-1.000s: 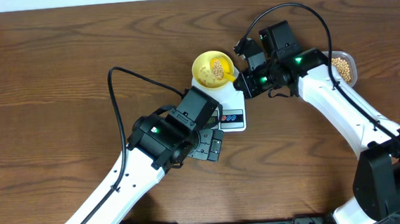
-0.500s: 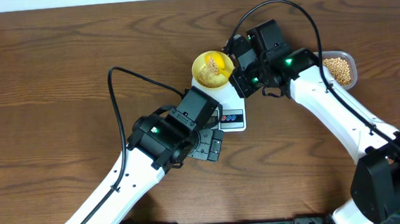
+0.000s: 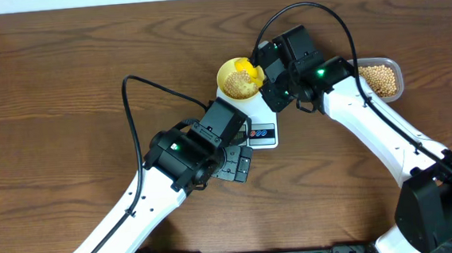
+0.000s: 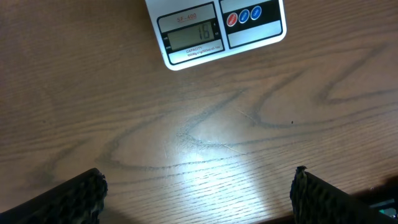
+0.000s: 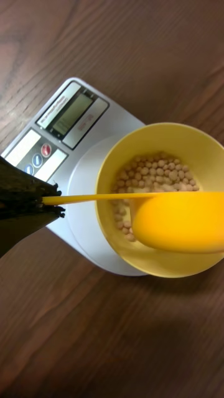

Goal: Scoop item into bowl and weigh 50g on scale
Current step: 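Tilt the scoop with the right gripper to pour soybeans into bowl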

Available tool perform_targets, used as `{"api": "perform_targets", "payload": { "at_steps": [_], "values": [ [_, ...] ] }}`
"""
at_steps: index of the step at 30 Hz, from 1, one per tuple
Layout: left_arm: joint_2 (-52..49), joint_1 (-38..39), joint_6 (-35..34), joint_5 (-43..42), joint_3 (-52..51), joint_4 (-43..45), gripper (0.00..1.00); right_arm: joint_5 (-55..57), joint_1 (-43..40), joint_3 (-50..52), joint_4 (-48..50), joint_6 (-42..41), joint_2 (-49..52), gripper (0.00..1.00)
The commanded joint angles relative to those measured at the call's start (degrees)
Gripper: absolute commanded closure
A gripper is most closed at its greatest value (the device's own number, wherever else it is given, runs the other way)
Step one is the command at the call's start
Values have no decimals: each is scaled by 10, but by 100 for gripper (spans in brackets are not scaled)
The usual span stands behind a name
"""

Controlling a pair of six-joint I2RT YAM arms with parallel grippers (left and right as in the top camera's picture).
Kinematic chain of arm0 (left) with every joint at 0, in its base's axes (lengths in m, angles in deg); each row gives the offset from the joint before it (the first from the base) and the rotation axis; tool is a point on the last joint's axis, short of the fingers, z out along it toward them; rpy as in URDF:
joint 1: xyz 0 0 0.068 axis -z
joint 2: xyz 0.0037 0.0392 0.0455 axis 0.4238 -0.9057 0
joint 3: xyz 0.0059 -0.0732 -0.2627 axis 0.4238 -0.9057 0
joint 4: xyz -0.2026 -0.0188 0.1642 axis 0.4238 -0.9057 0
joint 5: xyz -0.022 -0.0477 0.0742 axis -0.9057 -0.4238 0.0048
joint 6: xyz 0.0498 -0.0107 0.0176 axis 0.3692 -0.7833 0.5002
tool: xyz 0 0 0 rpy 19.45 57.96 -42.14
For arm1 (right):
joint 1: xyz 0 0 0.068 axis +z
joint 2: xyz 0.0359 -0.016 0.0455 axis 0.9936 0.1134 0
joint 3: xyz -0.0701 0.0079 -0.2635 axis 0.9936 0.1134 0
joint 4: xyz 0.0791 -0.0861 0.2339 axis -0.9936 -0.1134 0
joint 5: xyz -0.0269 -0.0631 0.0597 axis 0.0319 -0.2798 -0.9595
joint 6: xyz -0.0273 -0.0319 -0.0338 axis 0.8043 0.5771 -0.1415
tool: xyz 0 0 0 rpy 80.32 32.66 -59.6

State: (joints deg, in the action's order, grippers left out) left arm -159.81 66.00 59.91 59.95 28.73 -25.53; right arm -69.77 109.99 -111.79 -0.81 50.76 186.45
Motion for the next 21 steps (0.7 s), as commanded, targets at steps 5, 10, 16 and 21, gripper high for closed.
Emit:
{"api": "perform_targets", "payload": {
  "at_steps": [5, 10, 16, 21],
  "values": [
    [-3, -1, 5, 7, 7, -2, 3, 41, 16, -16, -9, 41, 2, 99],
    [-3, -1, 5, 7, 7, -2, 3, 51, 24, -20, -9, 45, 2, 99],
    [-3, -1, 5, 7, 7, -2, 3, 89, 37, -22, -5, 58, 2, 99],
    [-3, -1, 5, 7, 7, -2, 3, 116, 48, -22, -5, 63, 2, 99]
  ]
}}
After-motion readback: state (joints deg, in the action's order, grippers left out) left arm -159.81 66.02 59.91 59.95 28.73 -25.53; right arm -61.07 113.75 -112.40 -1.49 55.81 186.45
